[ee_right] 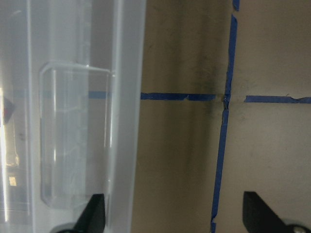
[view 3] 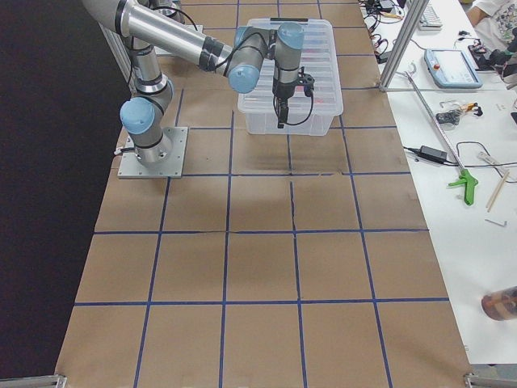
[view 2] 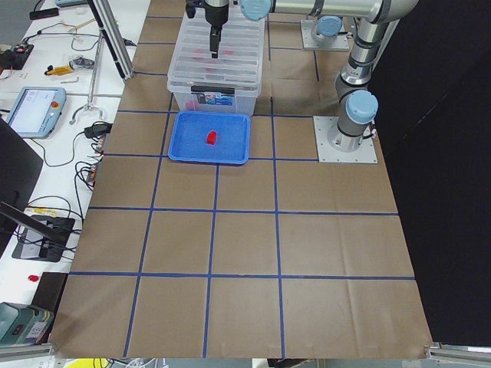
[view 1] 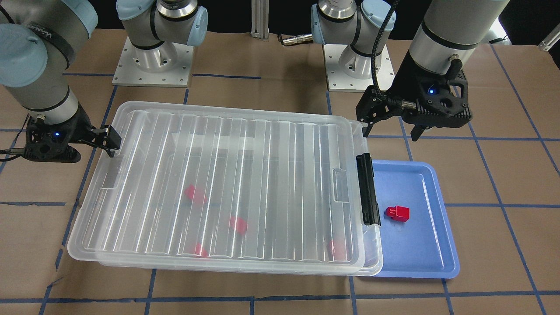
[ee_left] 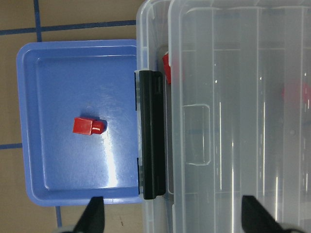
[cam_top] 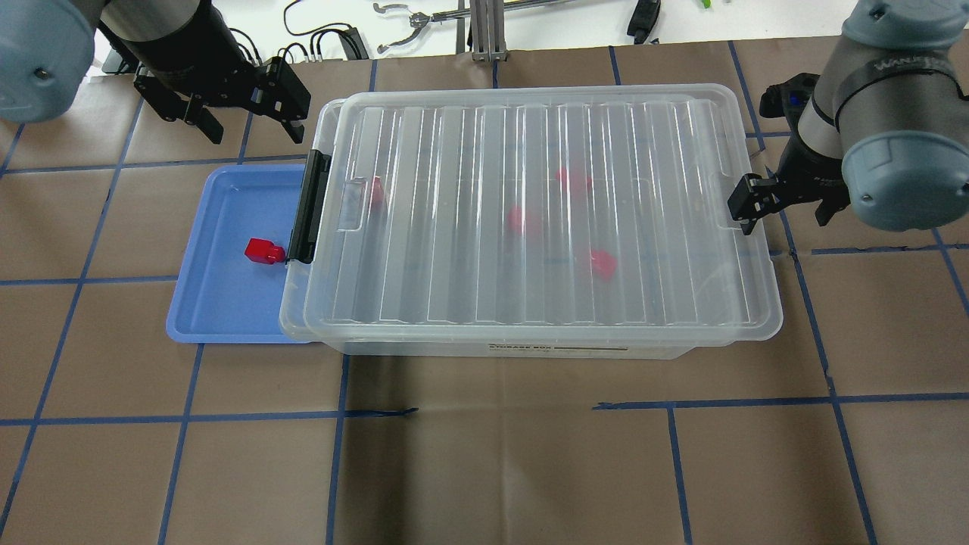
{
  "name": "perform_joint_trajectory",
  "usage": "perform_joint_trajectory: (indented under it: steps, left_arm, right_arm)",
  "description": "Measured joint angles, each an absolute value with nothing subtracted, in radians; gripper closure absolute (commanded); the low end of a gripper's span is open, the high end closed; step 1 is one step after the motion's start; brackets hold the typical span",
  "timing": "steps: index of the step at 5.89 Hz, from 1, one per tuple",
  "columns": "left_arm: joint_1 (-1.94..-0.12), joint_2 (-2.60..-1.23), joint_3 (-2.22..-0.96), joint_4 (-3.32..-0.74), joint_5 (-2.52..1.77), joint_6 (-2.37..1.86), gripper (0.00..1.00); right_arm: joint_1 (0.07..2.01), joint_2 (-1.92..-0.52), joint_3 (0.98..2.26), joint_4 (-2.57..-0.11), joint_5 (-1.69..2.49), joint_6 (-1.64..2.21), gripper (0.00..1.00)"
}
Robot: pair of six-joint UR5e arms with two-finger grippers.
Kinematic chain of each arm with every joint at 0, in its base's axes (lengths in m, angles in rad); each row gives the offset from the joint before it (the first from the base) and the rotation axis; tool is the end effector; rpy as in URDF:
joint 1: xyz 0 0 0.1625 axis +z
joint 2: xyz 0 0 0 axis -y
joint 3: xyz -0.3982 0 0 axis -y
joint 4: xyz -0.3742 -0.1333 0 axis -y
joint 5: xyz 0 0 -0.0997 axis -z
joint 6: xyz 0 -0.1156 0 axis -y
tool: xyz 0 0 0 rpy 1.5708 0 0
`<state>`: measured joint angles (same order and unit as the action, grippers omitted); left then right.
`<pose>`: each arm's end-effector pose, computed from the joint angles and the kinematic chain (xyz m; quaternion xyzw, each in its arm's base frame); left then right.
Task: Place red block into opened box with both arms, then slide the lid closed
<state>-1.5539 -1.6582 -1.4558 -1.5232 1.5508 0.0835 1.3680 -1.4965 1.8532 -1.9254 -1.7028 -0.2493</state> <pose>-0.1269 -0.5191 0.4617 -0.0336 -0.9987 0.0380 0.0081 0.0191 -0.4936 0.3141 0.0233 -0.9976 -0.0158 0.0640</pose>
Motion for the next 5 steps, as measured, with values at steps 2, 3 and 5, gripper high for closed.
perform_joint_trajectory:
  steps: [2,3,5]
  left_arm:
    - [-1.554,-1.658,-1.456,-1.523,1.551,0.084,0.02]
    - [-1.554,-1.658,-1.456,-1.523,1.551,0.084,0.02]
    - [-1.554,-1.659,-1.456,-1.525,1.55,0.103,0.02]
  right_arm:
    - [1.317,-1.495,1.854,-1.939,-1.712,-0.299,0.0]
    - [1.289,-1.494,1.853,-1.94,-1.713,-0.316,0.0]
    - [1.222,-1.494,1.853,-1.94,-1.71,-0.337,0.0]
